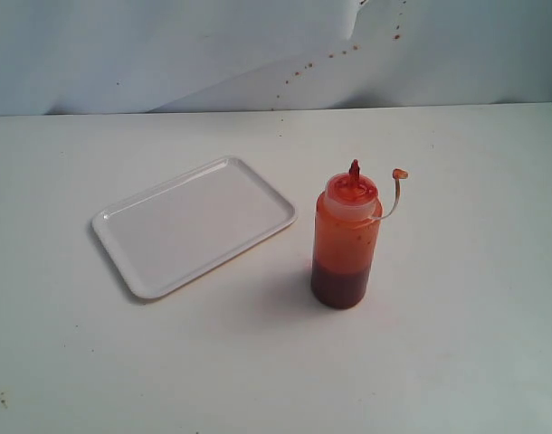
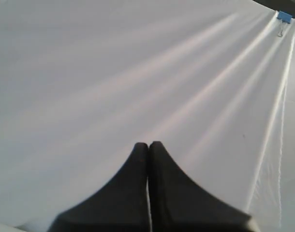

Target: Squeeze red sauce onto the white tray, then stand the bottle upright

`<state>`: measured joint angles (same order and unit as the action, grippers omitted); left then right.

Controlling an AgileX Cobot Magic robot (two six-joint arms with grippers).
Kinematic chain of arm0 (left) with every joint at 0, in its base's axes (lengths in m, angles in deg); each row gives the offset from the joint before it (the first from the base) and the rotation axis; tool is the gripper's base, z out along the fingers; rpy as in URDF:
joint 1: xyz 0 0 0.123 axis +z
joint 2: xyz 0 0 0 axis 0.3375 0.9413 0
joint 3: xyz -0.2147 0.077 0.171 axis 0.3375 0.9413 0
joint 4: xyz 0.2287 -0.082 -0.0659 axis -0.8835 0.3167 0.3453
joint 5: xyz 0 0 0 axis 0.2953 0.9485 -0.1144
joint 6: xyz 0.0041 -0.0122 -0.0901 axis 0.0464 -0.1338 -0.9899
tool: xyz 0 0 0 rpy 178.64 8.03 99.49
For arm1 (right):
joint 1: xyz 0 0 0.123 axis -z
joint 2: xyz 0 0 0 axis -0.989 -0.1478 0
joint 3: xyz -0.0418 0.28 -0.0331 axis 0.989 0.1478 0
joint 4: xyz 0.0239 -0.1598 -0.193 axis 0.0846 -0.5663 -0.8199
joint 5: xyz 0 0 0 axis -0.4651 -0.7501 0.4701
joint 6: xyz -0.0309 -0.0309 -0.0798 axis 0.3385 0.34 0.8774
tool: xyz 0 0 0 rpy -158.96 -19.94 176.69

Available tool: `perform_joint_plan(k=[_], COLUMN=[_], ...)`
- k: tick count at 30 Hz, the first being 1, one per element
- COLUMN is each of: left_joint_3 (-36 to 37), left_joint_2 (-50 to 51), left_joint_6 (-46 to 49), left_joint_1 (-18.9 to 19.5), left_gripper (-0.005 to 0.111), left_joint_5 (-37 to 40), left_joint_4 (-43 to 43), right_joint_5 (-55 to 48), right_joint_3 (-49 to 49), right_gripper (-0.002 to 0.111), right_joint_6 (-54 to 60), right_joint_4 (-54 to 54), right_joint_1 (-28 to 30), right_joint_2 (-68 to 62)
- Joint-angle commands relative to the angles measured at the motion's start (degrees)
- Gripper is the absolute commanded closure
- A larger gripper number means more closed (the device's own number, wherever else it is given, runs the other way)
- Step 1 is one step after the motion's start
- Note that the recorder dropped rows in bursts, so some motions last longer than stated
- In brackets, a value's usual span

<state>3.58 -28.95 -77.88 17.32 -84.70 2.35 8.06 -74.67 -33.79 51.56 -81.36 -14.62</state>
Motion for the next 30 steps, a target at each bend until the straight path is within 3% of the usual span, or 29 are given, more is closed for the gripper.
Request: perform_joint_plan(k=[1,3,6,8,16,19,27,30], left_joint_3=[0.3,0.3,0.3,0.3,0.3,-0.7,-11.6,-14.7], left_joint_2=[-0.1,-0.1,5.3,12.5,57.8,68.0,92.0,98.8], left_joint_6=[-15.2,-17.2,-17.2,-15.2,-3.4,-0.4,-0.4,-0.2], left_joint_1=[0.2,0.2,0.2,0.2,0.2,0.2,0.2,0.2], left_gripper=[0.107,0.107,0.107,0.107,0.107,0.107,0.107,0.107], left_joint_5=[-6.4,-10.2,-11.6,-18.5,-46.3,-49.2,-49.3,-50.1], left_joint_4=[-20.9,-29.9,-29.6,-29.6,-32.7,-38.5,-58.2,-61.1], right_joint_5=[0.3,0.3,0.3,0.3,0.3,0.3,0.3,0.3], right_joint_3=[0.1,0.1,0.1,0.1,0.1,0.1,0.1,0.1], right_gripper=[0.108,0.108,0.108,0.108,0.108,0.108,0.108,0.108], right_joint_6=[0.0,0.0,0.0,0.0,0.0,0.0,0.0,0.0], right_joint_4=[-0.6,-0.6,-0.6,-0.6,-0.6,-0.6,-0.6,-0.6], right_joint_1=[0.4,0.4,0.4,0.4,0.4,0.4,0.4,0.4], right_joint_2=[0.2,0.2,0.2,0.2,0.2,0.2,0.2,0.2])
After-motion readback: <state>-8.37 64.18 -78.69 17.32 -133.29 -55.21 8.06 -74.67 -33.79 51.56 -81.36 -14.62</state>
